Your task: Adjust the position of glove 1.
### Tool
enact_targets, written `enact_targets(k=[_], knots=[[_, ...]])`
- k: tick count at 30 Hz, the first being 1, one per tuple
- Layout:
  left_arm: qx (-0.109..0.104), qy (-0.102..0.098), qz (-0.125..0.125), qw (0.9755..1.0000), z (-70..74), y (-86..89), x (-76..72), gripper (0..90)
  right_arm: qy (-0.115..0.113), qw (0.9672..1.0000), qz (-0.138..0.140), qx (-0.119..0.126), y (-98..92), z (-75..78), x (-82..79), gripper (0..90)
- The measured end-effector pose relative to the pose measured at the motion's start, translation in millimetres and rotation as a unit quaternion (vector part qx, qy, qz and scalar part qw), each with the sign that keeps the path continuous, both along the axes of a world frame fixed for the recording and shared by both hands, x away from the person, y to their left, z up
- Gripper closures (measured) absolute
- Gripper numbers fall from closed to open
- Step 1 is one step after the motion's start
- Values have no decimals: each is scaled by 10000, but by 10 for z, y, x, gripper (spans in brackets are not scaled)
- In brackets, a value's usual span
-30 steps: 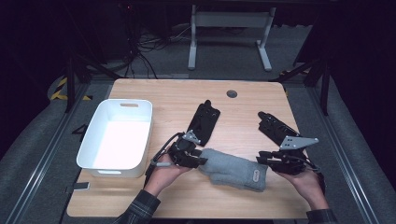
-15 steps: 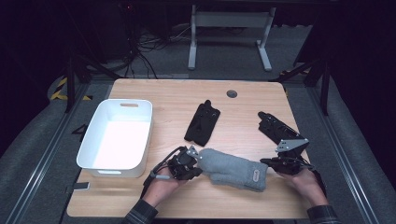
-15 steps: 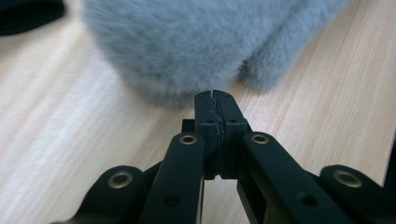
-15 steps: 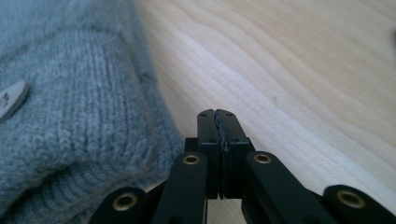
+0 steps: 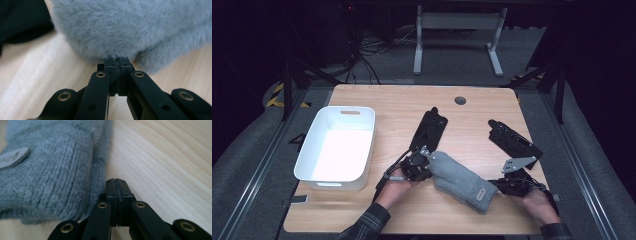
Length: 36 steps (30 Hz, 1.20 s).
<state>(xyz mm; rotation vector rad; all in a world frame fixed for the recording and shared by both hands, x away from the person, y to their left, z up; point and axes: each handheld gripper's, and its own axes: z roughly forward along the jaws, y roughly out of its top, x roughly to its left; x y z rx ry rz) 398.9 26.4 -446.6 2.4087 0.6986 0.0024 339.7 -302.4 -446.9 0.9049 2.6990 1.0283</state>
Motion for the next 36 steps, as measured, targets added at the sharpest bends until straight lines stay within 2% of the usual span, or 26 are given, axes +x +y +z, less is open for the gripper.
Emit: enact_targets(k=[5, 8, 13, 24, 36], knots=[[-123, -8, 66, 9999, -18, -84, 129, 896, 37, 9998, 169, 64, 73, -15, -94, 900], [-266, 21, 91, 9996, -4, -140, 202, 896, 66, 9995, 290, 105, 135, -25, -136, 900], [-308, 15, 25, 9995, 13, -271, 306, 896, 66, 9986, 477, 200, 239, -22, -166, 900], [-291, 20, -268, 9992, 23, -549, 507, 897, 112, 9957, 886, 240, 544, -52, -215, 900], [-249, -15, -475, 9986, 46, -705, 545, 897, -98, 9919, 1254, 159, 994, -85, -191, 900]])
